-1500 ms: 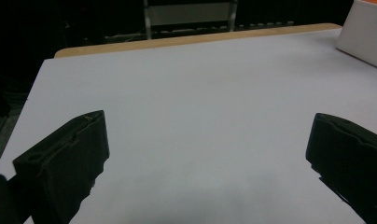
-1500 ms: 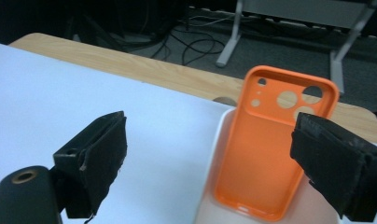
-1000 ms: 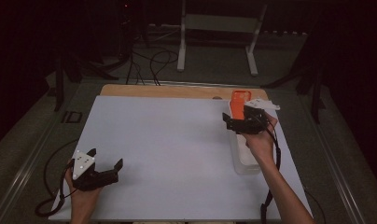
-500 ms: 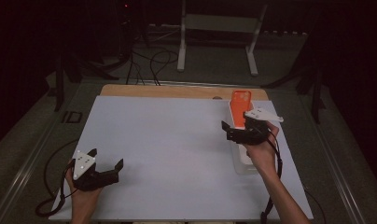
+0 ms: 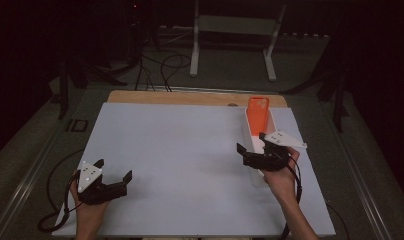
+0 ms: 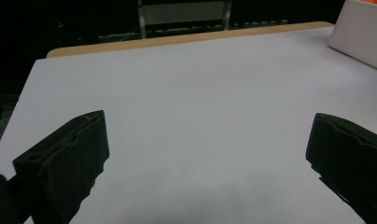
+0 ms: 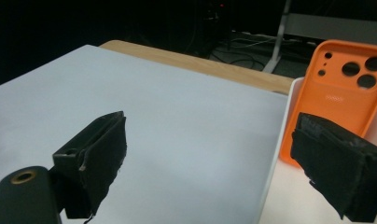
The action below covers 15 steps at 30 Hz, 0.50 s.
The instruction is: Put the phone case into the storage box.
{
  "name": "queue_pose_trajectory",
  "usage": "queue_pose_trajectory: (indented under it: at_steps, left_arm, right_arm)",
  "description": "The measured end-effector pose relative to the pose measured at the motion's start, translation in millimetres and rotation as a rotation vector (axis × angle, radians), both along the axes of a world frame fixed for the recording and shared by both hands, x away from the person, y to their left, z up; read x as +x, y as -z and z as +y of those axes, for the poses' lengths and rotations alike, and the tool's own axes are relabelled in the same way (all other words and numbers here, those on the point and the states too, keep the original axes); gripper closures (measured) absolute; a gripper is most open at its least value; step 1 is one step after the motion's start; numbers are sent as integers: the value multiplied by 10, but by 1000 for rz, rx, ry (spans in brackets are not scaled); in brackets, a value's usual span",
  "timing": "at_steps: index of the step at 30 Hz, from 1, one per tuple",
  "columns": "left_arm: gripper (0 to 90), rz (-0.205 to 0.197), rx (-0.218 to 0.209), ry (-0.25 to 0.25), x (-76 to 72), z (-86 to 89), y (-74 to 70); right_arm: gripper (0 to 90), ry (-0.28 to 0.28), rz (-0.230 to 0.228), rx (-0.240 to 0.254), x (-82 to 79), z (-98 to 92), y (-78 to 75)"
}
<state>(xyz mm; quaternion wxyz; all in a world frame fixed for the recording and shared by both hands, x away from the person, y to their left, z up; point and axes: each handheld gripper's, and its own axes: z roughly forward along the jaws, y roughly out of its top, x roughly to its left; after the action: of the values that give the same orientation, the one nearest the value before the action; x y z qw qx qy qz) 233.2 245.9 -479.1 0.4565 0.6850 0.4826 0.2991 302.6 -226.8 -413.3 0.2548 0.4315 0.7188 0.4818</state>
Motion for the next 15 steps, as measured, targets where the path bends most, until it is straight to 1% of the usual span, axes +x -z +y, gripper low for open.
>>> queue_pose_trajectory:
  at_steps: [4, 9, 11, 15]
  left_arm:
    - [0, -3, -2, 6, -6, 4, -6]
    - [0, -2, 1, 18, -2, 3, -4]
    - [0, -3, 0, 23, -2, -2, -2]
    - [0, -5, 1, 32, -2, -5, -1]
  right_arm:
    - [105, 1, -15, 3, -136, -18, 73]
    - [105, -15, -26, 8, -281, -60, 191]
    - [105, -13, -42, 9, -332, -79, 231]
    - [106, -22, -49, 35, -400, -110, 298]
